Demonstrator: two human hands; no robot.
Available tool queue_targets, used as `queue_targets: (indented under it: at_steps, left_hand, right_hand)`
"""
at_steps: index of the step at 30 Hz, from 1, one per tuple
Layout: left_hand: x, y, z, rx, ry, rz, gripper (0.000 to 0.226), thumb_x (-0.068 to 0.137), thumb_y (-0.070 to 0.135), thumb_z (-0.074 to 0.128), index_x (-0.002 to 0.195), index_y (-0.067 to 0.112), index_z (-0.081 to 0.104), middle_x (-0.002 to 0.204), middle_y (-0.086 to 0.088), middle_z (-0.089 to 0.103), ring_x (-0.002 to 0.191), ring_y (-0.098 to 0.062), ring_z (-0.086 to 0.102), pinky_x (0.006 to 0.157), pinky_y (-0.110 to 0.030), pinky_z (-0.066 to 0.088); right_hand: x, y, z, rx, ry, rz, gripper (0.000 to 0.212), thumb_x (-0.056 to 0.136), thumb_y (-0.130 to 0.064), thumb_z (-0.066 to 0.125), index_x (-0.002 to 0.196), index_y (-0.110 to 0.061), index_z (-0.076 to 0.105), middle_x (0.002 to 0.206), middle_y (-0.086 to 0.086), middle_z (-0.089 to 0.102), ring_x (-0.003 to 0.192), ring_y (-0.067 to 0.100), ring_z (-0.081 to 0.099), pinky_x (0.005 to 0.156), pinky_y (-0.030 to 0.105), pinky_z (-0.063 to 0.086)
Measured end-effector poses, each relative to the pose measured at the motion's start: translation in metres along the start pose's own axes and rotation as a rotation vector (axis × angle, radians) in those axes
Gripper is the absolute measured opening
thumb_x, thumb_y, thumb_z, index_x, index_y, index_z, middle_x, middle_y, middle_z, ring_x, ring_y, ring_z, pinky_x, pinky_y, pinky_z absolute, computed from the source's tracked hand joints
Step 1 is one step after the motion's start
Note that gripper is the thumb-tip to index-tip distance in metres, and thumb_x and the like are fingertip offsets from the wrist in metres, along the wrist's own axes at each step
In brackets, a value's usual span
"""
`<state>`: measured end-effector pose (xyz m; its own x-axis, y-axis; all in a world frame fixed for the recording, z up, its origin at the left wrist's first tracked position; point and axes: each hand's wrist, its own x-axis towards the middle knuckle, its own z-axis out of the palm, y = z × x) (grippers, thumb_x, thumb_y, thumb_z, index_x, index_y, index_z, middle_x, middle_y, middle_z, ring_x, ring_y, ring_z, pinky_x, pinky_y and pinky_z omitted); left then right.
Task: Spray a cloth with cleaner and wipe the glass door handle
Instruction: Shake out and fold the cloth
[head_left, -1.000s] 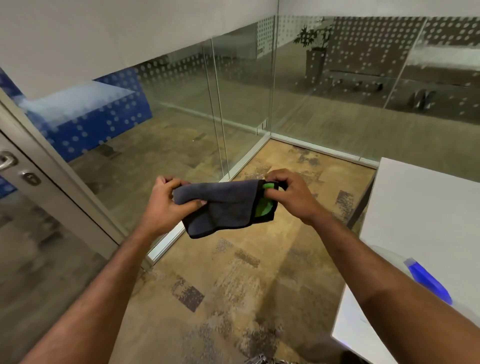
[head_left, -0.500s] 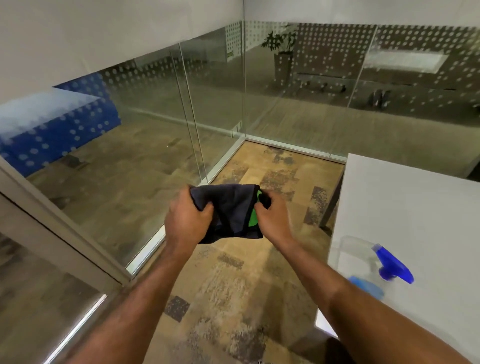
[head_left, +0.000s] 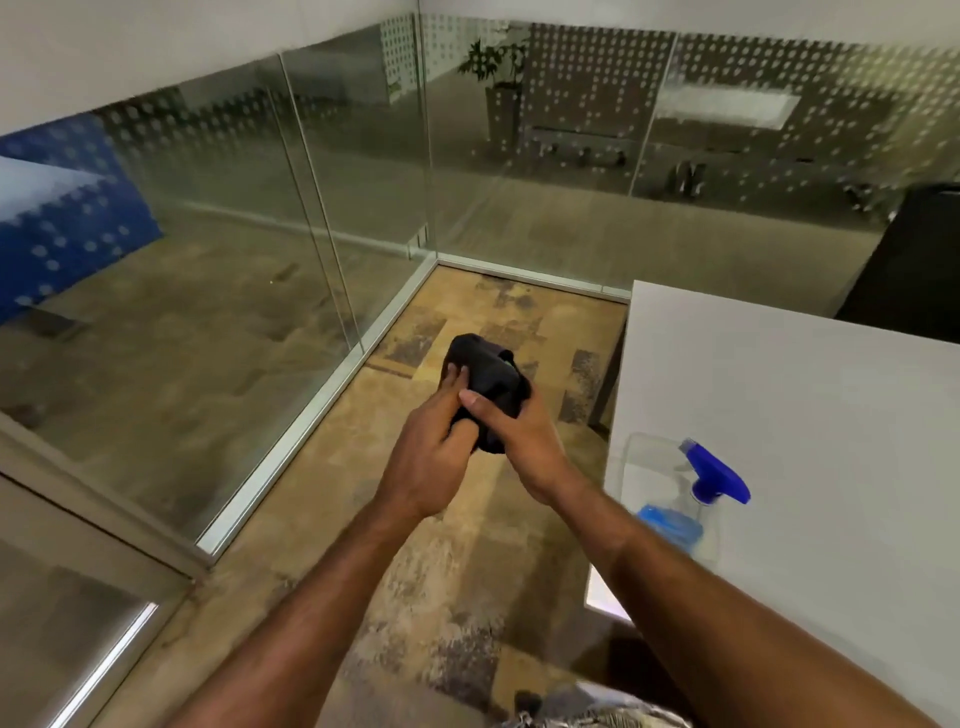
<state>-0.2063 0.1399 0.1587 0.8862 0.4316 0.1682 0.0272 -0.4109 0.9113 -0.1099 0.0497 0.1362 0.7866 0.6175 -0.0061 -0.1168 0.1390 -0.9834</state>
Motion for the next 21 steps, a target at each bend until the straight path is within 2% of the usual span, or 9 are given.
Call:
queue_targets:
  at_steps: [2,4,6,8,10,13,16,21]
  left_hand:
    - [0.002,0.000,0.005,-0.173,-0.006,-0.045,0.070,0.083,0.016,0.037,0.153,0.010,0.038,0.141,-0.006,0.057,0.125,-0.014,0.056,0.105,-0.047,0.046]
    - [0.007,-0.002,0.010,-0.351,-0.005,-0.096,0.068,0.079,0.014,0.038,0.147,0.017,0.043,0.125,0.006,0.063,0.113,-0.009,0.061,0.093,-0.034,0.053]
    - [0.016,-0.003,0.016,-0.449,0.039,-0.129,0.060,0.079,0.015,0.038,0.138,0.016,0.050,0.121,0.004,0.064,0.109,-0.015,0.063,0.084,-0.029,0.057]
    - [0.027,-0.002,0.023,-0.490,0.140,-0.106,0.049,0.084,0.011,0.039,0.131,0.009,0.056,0.123,-0.003,0.065,0.101,-0.015,0.065,0.077,-0.028,0.057]
    - [0.038,-0.002,0.035,-0.493,0.293,-0.104,0.036,0.095,-0.002,0.039,0.123,0.007,0.060,0.116,-0.005,0.066,0.088,-0.010,0.065,0.070,-0.027,0.055]
    - [0.058,-0.008,0.058,-0.448,0.453,-0.185,0.032,0.100,-0.006,0.043,0.112,0.015,0.063,0.104,0.002,0.066,0.081,-0.010,0.061,0.066,-0.028,0.048]
    - [0.078,-0.015,0.084,-0.404,0.409,-0.250,0.026,0.102,0.004,0.052,0.103,0.027,0.064,0.100,0.006,0.066,0.081,-0.011,0.062,0.063,-0.023,0.050]
    - [0.096,-0.024,0.131,-0.314,0.317,-0.304,0.021,0.100,0.013,0.062,0.096,0.033,0.065,0.091,0.009,0.067,0.082,-0.011,0.064,0.059,-0.018,0.052]
  right_hand:
    - [0.005,-0.002,-0.013,-0.024,0.062,0.003,0.048,0.082,-0.018,0.081,0.125,-0.012,0.062,0.113,0.006,0.072,0.104,0.016,0.071,0.080,0.026,0.059]
    - [0.012,-0.004,-0.028,-0.099,0.111,-0.007,0.032,0.082,-0.015,0.080,0.111,-0.021,0.067,0.102,-0.004,0.075,0.095,0.010,0.072,0.079,0.024,0.059]
    - [0.021,-0.007,-0.045,-0.149,0.124,0.010,0.022,0.085,-0.013,0.075,0.106,-0.020,0.069,0.099,-0.002,0.076,0.094,0.016,0.072,0.080,0.029,0.059]
    - [0.032,-0.013,-0.061,-0.169,0.107,0.025,0.022,0.090,-0.010,0.069,0.111,-0.011,0.068,0.104,0.006,0.075,0.097,0.020,0.071,0.078,0.029,0.057]
    - [0.042,-0.025,-0.080,-0.179,0.080,0.024,0.020,0.092,-0.009,0.063,0.112,-0.009,0.067,0.101,0.004,0.074,0.093,0.015,0.070,0.071,0.021,0.054]
    - [0.056,-0.052,-0.113,-0.176,0.044,0.030,0.014,0.093,-0.009,0.058,0.105,-0.013,0.065,0.095,0.005,0.070,0.093,0.019,0.068,0.074,0.030,0.054]
    - [0.074,-0.080,-0.152,-0.162,0.032,-0.003,0.014,0.093,-0.009,0.056,0.104,-0.014,0.064,0.096,0.008,0.070,0.095,0.023,0.068,0.078,0.034,0.056]
    - [0.107,-0.107,-0.224,-0.062,0.114,-0.012,0.018,0.093,-0.010,0.056,0.110,-0.009,0.063,0.106,0.016,0.069,0.105,0.032,0.067,0.088,0.043,0.056]
